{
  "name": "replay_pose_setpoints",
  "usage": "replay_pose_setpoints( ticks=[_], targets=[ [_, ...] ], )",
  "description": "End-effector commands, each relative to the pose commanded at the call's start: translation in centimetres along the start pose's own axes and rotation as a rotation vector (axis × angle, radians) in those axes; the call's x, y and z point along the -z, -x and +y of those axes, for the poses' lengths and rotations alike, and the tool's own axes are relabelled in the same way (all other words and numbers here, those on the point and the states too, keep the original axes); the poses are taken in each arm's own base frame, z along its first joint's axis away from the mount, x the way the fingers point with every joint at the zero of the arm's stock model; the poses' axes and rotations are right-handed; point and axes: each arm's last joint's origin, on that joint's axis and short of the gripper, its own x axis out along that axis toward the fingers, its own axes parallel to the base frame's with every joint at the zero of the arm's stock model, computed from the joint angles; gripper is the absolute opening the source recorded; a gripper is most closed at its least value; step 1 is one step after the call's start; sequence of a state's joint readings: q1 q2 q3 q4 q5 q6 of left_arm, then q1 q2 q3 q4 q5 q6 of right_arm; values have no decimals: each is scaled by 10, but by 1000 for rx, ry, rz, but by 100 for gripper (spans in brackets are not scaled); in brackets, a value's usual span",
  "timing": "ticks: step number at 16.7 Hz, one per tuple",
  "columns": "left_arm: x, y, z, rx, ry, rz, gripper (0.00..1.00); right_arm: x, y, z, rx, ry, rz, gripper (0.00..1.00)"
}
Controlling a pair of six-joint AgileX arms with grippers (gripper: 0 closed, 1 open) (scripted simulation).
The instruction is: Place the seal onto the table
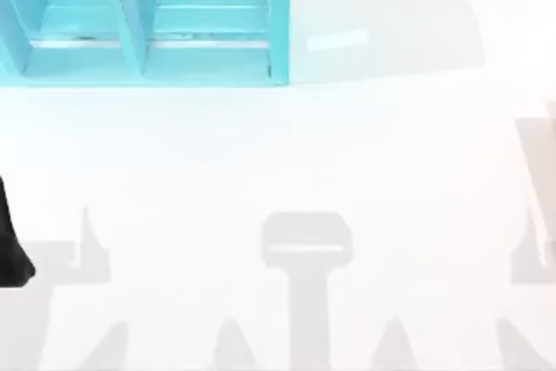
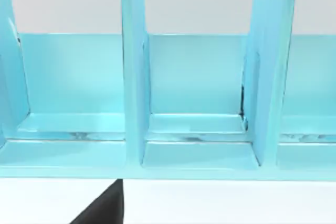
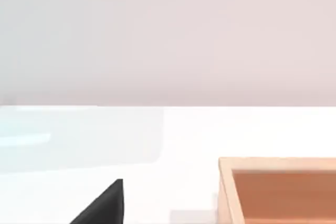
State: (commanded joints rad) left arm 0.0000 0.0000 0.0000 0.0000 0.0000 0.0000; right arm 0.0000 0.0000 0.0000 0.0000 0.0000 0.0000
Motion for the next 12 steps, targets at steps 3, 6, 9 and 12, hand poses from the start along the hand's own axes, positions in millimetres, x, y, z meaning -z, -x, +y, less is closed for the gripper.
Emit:
replay_pose_setpoints(
  ticks=[3,6,9,12],
  targets=[
    [0,0,0,0,0,0,100,-2,0,-1,5,5,11,100],
    [0,0,0,0,0,0,100,-18,-1,-4,41,40,104,100],
    [0,0,0,0,0,0,100,-47,-8,-12,89,91,283,100],
    [0,0,0,0,0,0,100,-77,-30,-24,127,130,552,100]
  ],
)
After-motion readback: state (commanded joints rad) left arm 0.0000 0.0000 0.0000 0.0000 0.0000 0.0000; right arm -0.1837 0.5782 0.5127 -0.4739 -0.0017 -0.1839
